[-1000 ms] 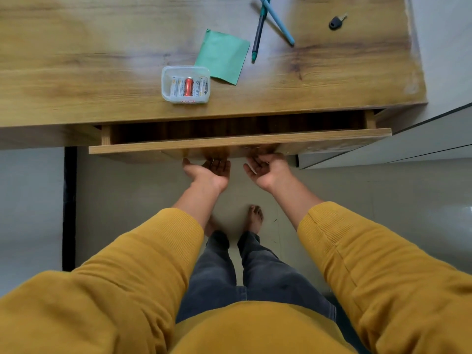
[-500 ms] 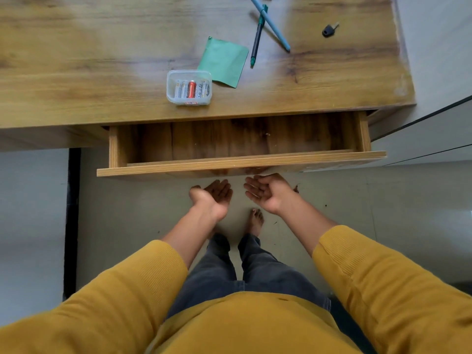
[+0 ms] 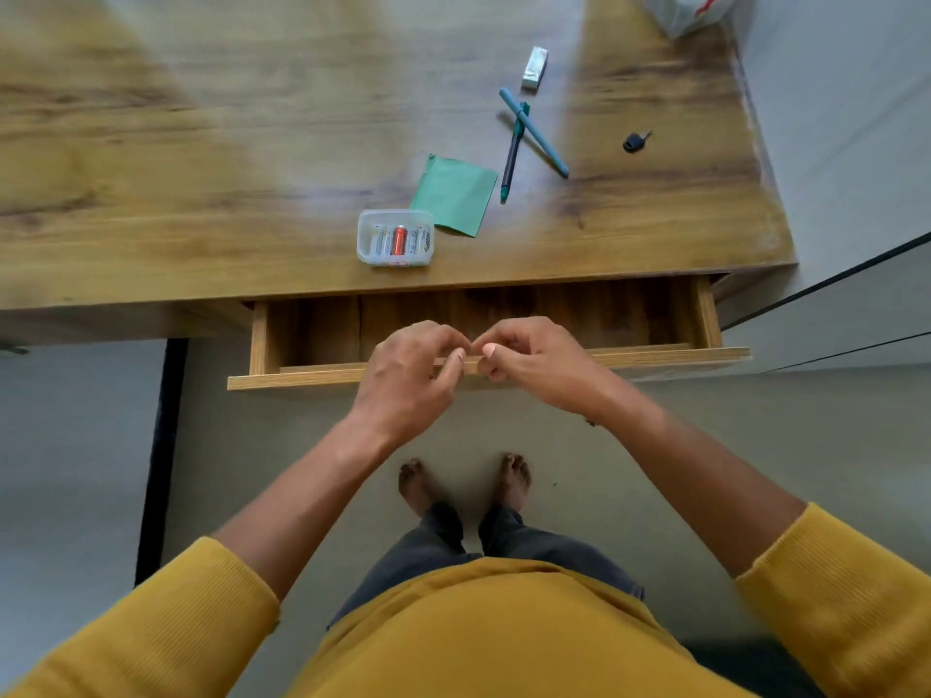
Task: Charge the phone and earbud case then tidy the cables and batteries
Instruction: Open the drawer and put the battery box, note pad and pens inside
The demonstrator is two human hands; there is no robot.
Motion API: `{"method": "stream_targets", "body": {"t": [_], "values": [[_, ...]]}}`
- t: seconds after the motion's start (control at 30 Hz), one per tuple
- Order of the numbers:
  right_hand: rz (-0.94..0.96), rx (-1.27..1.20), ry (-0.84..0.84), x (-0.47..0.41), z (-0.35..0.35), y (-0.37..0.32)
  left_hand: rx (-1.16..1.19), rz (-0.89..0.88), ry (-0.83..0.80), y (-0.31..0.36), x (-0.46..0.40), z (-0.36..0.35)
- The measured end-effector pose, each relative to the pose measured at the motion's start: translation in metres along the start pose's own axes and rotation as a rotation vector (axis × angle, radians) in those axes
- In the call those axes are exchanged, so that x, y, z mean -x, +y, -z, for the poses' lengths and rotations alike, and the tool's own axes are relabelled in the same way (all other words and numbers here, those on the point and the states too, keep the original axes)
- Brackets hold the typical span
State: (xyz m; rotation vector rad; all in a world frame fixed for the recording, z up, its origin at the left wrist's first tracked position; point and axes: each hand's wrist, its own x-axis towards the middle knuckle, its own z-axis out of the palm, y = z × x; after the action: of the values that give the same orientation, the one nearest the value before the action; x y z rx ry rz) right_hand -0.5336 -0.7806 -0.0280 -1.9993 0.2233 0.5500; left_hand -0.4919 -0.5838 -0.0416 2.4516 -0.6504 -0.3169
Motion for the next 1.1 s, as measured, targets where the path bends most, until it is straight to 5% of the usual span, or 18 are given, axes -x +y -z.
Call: {"method": "stream_targets", "body": {"t": [0.13,0.3,1.1], "values": [[0.035,0.254,0.090,-0.020,-0.001,-0.006,-0.102,0.068,-0.164,-0.008,-0.025,-0.004],[-0.045,0.512,0.003,-0.042,-0.010,0.005,-0.170,0.185,-0.367,-0.014,-0.036,-0.010],[-0.142,0.503,-0.296,-0.004,-0.029,0.030,-0.049,0.345,-0.642,-0.006,0.015,-0.024]]}}
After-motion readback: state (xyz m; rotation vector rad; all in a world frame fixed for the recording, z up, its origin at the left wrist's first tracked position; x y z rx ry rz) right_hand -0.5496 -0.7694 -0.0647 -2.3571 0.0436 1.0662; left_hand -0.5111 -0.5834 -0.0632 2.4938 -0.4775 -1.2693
